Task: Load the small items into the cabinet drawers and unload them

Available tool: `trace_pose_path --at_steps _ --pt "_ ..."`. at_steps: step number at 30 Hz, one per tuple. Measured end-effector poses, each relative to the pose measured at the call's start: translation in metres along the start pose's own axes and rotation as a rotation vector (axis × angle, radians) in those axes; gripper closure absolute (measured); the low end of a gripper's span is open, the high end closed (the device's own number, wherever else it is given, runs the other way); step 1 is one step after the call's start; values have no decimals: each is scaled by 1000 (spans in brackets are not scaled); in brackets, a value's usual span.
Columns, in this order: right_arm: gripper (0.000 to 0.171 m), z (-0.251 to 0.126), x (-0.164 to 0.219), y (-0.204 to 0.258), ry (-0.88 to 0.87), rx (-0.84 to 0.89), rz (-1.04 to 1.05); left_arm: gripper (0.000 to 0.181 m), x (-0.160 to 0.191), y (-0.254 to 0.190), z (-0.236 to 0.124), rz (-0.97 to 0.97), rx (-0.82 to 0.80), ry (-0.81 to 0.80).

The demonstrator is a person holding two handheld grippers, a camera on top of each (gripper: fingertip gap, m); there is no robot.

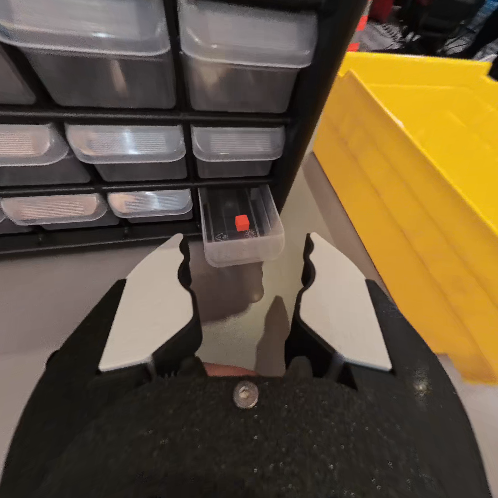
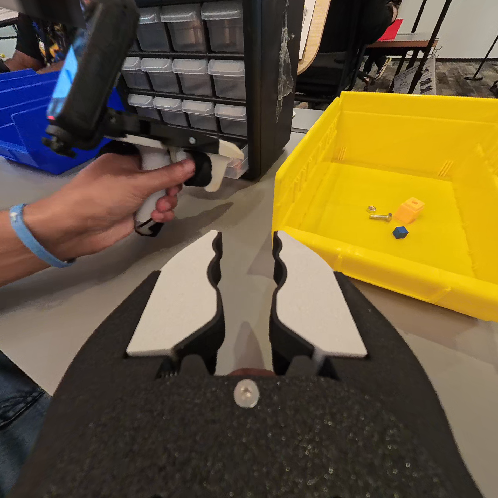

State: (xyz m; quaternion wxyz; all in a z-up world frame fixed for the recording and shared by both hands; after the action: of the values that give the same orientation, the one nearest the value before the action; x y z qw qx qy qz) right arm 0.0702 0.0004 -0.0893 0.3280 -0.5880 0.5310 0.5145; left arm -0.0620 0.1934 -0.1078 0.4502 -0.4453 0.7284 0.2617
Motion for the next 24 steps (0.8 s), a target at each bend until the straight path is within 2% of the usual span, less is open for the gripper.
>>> trace_pose_path --at_steps 3,5,9,13,14,17,21,24 --pt "136 -1 0 -2 1 1 10 105 3 -1 18 4 -53 68" --pt "136 -1 1 -4 0 4 15 114 7 0 26 -2 -55 123" --pt "140 -3 -15 -9 -2 56 -72 114 11 2 18 -56 -8 144" --pt "146 7 -69 7 -28 -168 -106 114 23 -4 -2 -10 -9 146" --pt "146 18 -78 11 32 -219 -165 114 27 -4 -6 -8 -9 148" --pt "141 65 -87 24 358 -426 -325 114 31 -7 -15 -31 2 137" --pt "144 137 -100 32 579 -505 -461 114 33 -8 -19 -27 -1 146" --pt "144 176 -92 43 800 -576 -514 114 35 -7 -21 -29 3 150"
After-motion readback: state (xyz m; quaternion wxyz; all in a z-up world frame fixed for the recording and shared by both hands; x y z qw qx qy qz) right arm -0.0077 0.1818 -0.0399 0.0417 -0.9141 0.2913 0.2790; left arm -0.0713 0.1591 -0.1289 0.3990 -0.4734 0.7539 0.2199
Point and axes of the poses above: each gripper's, where its closed fingertips meet, z out along the fingers, x out of its underside, y = z × x across the jaws, the point moved 7 cm from there along -z, back along the fingers, and after that the axes turned 7 degrees about z, right-handed, at the moved point
